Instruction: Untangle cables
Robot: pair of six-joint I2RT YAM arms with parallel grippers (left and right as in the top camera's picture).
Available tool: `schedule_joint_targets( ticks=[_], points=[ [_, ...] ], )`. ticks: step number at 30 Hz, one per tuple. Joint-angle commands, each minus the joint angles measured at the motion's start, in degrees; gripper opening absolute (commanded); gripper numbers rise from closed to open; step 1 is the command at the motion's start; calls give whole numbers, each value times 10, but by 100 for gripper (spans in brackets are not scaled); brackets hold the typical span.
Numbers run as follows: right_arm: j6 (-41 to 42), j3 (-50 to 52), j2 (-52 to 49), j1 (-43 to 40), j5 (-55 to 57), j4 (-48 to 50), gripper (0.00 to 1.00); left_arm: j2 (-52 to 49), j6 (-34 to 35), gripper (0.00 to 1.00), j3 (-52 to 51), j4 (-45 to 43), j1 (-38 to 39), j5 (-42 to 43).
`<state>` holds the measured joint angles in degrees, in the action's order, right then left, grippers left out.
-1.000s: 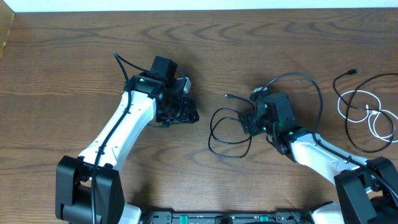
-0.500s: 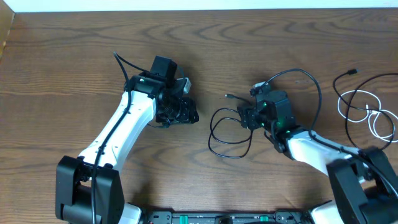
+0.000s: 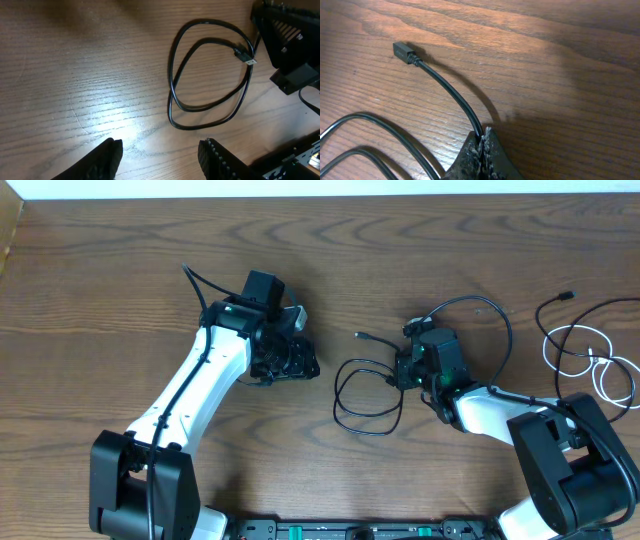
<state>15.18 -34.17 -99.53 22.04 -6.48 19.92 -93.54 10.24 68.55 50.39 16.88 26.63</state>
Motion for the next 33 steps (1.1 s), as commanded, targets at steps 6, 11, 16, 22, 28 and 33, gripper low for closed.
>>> schedule_joint_targets(
  ticks=[6,11,16,22,28,33],
  points=[
    [15,-3,56,-3,-60,-90,1,-4,-6,54,1,2,0,-3],
    [11,-19,165,-3,-75,-209,1,-5,-6,54,1,-2,0,-3],
    [-48,-56,292,-5,-190,-235,1,-5,-6,54,1,-5,0,-3],
    [-26,-109,402,-27,-195,-188,1,-5,-5,54,1,-5,0,-3],
    [65,-118,445,-54,-175,-80,1,-5,-5,55,1,-5,0,6],
    [94,-118,444,-59,-167,-16,1,-5,-26,77,1,-26,0,112]
  ],
)
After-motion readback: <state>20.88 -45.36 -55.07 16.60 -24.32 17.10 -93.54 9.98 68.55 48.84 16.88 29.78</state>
